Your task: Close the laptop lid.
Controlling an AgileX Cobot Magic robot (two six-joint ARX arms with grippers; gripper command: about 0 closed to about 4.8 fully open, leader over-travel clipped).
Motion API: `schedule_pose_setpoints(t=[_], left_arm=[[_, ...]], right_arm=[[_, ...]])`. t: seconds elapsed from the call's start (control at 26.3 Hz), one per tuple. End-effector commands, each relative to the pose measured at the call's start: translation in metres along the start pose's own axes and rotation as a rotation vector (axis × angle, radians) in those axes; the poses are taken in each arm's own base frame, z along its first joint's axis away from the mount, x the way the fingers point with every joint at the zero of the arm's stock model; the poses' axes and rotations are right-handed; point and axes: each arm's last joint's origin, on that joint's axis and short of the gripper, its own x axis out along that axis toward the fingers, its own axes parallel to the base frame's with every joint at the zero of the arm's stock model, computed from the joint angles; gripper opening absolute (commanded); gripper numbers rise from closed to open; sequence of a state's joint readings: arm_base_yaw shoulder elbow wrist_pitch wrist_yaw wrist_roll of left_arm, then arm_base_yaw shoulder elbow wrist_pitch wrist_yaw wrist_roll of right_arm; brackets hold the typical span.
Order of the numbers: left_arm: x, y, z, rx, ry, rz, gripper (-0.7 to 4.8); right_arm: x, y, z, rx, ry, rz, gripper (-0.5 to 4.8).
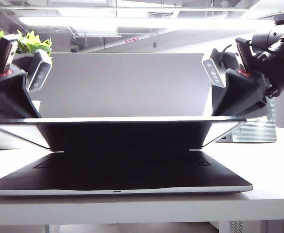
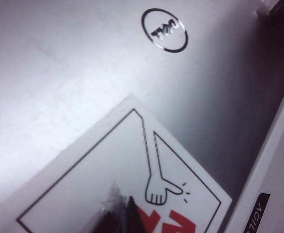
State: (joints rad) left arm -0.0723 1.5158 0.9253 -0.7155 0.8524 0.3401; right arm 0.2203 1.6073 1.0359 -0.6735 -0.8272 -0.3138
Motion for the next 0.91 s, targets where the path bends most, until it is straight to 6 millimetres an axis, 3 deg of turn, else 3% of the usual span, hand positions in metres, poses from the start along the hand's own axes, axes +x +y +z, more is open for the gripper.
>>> schedule_pose_setpoints(t=[0.04, 0.38, 0.57, 0.76, 0.91], left_arm=[[0.007, 0.006, -0.002, -0.023, 0.042, 0.015, -0.05], [0.015, 0.015, -0.004, -0.033, 0.064, 0.001, -0.05], [0.011, 0.012, 0.007, 0.017, -0.028, -0.049, -0.05], [-0.004, -0.002, 0.025, 0.118, -0.182, -0.021, -0.05], [-0.027, -0.022, 0.039, 0.221, -0.327, 0.101, -0.05]], right_arm=[[0.0, 0.002, -0.002, 0.0, 0.018, 0.003, -0.01], [0.0, 0.001, -0.002, -0.014, 0.015, 0.003, -0.01], [0.0, 0.001, 0.002, -0.041, -0.01, 0.0, -0.01], [-0.006, 0.004, 0.01, -0.098, -0.079, -0.022, -0.01], [-0.019, 0.016, 0.022, -0.155, -0.182, -0.054, -0.01]])
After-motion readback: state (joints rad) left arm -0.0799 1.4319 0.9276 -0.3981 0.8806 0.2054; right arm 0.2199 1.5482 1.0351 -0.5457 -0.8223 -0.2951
